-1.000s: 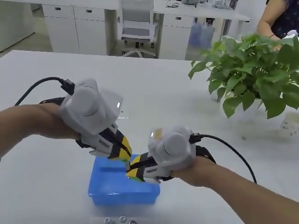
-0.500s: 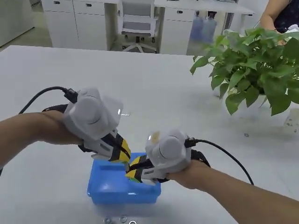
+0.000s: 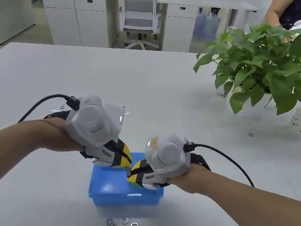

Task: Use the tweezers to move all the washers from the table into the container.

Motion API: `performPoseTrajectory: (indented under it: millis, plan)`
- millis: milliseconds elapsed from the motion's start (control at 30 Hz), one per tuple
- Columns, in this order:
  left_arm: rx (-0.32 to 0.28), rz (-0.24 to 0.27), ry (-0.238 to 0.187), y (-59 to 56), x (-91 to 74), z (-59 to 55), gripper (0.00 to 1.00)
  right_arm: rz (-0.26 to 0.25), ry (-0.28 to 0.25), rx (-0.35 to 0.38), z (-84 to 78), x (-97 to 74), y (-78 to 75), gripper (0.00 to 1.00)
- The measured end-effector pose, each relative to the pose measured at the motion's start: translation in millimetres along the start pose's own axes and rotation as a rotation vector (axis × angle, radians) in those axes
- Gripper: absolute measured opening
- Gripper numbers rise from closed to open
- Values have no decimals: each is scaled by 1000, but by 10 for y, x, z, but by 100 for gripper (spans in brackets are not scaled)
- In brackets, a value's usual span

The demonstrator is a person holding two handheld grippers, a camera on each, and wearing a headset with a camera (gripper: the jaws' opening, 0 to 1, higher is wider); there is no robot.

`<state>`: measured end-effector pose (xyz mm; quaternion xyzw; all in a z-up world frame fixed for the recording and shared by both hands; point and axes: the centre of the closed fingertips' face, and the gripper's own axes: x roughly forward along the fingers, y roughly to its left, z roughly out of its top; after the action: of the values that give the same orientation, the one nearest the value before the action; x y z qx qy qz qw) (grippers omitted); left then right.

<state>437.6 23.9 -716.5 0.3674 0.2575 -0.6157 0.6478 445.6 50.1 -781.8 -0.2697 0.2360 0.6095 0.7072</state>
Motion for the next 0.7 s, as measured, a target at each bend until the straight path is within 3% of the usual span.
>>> performPoseTrajectory:
  millis: [300,700]
  plan:
    - [7,-6,1,-18,-16,25,6,-1,5,-20,30,-10,13,11]
    - [11,21,-3,-40,-213,148,6,-18,-16,-46,200,-133,29,11]
